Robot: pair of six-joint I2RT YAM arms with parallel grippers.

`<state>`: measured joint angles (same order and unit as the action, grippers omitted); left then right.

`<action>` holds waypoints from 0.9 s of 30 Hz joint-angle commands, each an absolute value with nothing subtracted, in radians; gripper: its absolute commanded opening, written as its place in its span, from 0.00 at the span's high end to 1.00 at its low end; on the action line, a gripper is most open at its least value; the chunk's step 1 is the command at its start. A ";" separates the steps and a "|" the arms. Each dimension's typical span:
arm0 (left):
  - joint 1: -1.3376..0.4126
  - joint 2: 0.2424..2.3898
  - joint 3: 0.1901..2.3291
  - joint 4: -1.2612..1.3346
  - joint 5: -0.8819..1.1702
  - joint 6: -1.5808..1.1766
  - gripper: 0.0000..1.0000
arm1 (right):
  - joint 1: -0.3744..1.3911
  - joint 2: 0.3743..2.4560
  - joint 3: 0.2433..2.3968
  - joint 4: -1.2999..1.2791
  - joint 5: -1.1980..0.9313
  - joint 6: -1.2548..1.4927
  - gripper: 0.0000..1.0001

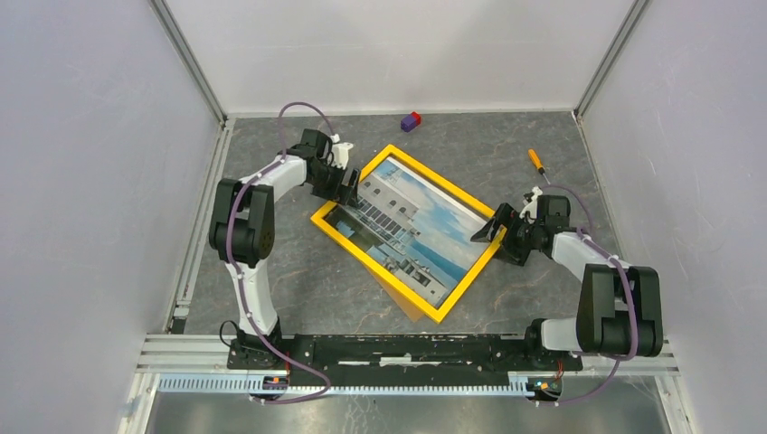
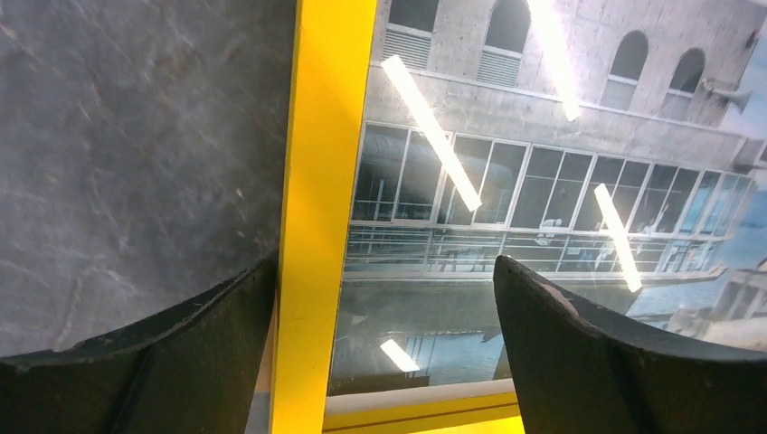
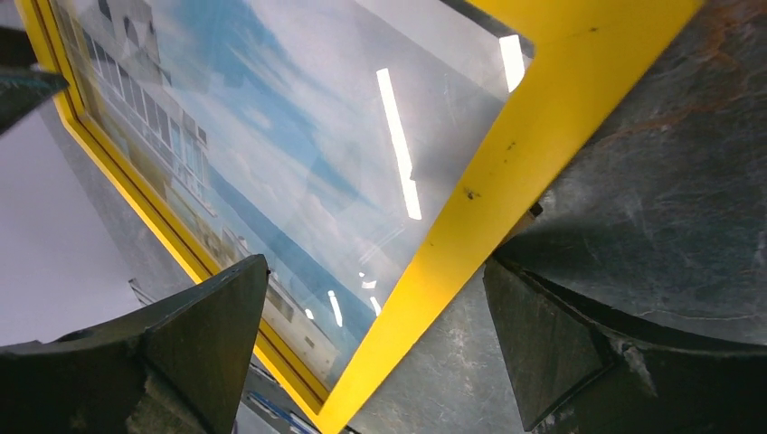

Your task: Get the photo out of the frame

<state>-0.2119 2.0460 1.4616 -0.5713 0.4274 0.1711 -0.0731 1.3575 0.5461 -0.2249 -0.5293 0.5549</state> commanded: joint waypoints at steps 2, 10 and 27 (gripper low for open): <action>-0.270 1.988 1.274 -0.640 0.544 0.102 0.10 | -0.071 1.519 0.550 -0.244 -0.327 0.518 0.02; -0.304 1.839 1.026 -0.538 0.702 -0.070 0.13 | 0.020 1.735 0.757 -0.162 -0.329 0.544 0.02; -0.251 1.636 0.810 -0.449 0.719 -0.163 0.08 | 0.186 1.929 1.001 -0.111 -0.346 0.560 0.02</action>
